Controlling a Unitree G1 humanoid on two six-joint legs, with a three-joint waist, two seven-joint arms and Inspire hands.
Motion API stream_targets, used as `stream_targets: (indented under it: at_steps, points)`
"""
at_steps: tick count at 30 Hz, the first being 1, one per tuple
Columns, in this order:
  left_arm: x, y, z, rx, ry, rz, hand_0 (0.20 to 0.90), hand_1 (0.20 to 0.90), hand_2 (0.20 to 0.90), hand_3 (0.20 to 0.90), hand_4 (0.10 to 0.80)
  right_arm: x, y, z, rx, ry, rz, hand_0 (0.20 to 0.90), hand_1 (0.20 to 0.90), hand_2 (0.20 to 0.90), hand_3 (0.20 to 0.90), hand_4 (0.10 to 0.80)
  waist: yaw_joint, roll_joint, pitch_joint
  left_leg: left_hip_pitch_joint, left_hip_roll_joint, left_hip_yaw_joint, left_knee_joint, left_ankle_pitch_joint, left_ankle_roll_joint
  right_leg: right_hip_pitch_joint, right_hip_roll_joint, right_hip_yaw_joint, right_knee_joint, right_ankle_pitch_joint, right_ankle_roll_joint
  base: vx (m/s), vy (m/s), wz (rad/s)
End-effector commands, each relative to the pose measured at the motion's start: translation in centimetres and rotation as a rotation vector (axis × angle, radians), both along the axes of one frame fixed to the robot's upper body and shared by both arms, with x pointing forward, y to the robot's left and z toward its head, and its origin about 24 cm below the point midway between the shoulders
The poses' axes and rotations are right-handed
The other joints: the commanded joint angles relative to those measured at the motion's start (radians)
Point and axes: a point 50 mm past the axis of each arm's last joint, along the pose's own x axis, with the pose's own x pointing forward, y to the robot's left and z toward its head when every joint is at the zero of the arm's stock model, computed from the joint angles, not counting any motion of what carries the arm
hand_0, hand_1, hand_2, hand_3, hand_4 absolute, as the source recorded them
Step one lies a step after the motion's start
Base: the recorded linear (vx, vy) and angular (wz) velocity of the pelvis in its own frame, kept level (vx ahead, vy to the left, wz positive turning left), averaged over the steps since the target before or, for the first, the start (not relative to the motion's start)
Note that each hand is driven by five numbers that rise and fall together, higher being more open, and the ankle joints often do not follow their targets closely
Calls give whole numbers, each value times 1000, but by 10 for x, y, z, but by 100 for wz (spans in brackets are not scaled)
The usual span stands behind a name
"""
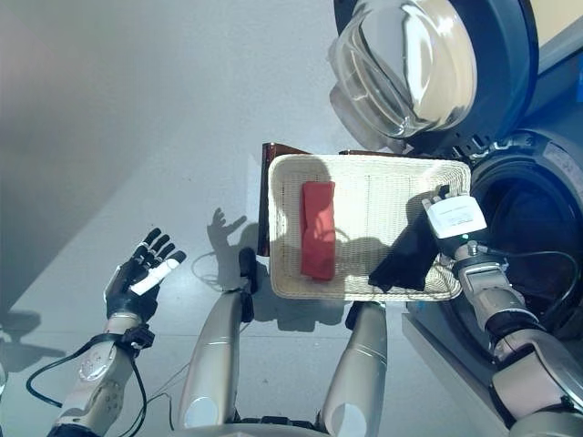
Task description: Pick up the clothes and place them into the washing machine
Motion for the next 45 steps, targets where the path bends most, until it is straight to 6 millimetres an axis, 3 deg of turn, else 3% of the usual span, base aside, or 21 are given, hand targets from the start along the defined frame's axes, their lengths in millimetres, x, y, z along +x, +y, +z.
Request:
stream_targets:
  at_steps: [1,8,12,24,33,40,42,45]
  points:
    - [-7,8,22,44,-128,14,900,900,900,900,800,7,-4,25,-82,-120,12,900,900,900,900,800,5,27,-60,7,88,-63,-44,43,-158,-8,-61,61,-59,106,57,0,0,0]
    - [-5,6,20,43,-123,8,900,900,900,900,800,8,8,7,-175,-4,78,900,900,900,900,800,12,28,-57,-6,86,-69,-28,38,-158,-19,-62,64,-30,91,54,-1,-6,2]
    - [-7,7,21,51,-123,10,900,900,900,900,800,-3,-5,-9,-195,52,-5,900,900,900,900,800,17,32,-56,-19,86,-73,-16,37,-157,-35,-62,70,-7,81,52,-10,-1,3]
    - [-9,10,24,75,-129,12,900,900,900,900,800,-26,-39,-11,-191,24,-178,900,900,900,900,800,9,47,-42,-52,94,-75,13,34,-152,-97,-52,96,45,64,46,-3,-1,1]
    - [-6,7,34,73,-182,17,900,900,900,900,800,-19,-31,-11,-146,-46,-193,900,900,900,900,800,5,68,-42,-133,90,-73,72,16,-143,-202,-54,138,99,53,43,-30,6,-2]
    - [-8,7,43,51,-228,38,900,900,900,900,800,-16,-26,-10,-164,-66,-188,900,900,900,900,800,15,87,-64,-228,81,-86,207,-37,-129,-302,-58,182,227,4,29,-1,8,-1]
    - [-9,8,43,50,-229,45,900,900,900,900,800,-17,-29,-10,-171,-66,-202,200,200,200,200,300,18,88,-73,-233,87,-87,250,-88,-132,-314,-62,187,277,-48,31,111,-18,5]
    - [-11,9,43,50,-225,48,900,900,900,900,800,-20,-32,-12,-192,-53,-226,200,200,200,200,300,22,86,-80,-244,86,-91,263,-93,-131,-326,-64,188,297,-58,27,14,-7,6]
